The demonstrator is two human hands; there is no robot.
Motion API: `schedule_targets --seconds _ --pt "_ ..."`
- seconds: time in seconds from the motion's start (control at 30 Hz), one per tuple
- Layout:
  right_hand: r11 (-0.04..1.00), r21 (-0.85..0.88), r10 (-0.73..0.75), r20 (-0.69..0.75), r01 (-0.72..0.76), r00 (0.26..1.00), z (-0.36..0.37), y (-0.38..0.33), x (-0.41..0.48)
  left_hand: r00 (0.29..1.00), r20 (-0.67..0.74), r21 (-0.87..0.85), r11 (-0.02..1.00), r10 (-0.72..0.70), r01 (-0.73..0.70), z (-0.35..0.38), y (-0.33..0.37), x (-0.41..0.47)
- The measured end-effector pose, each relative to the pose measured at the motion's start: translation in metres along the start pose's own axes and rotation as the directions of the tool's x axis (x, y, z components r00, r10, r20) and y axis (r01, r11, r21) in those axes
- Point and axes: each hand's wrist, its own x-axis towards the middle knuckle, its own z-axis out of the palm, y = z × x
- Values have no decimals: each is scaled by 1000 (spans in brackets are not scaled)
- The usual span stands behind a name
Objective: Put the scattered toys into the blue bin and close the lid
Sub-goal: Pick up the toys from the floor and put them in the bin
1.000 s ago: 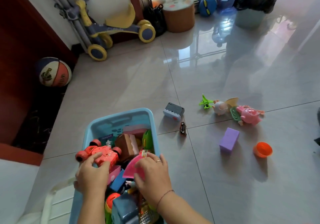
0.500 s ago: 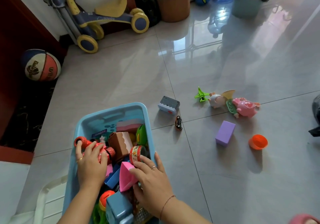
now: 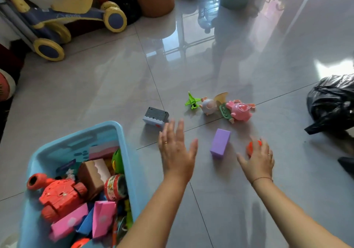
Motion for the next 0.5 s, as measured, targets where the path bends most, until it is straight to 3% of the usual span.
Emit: schedule_targets --seconds 0.07,0.17,0.3,0.5 --pt "997 -59 43 33 -41 999 -6 18 22 970 243 -8 1000 0 2 47 23 -2" --pt "992 -129 28 102 -15 994 -3 39 46 849 506 30 987 -154 161 98 35 -3" --pt "997 -56 -41 93 46 995 7 51 56 787 572 87 971 -230 221 130 36 2" --pt "1000 18 25 10 -25 1000 21 38 47 739 620 83 958 -265 274 148 40 13"
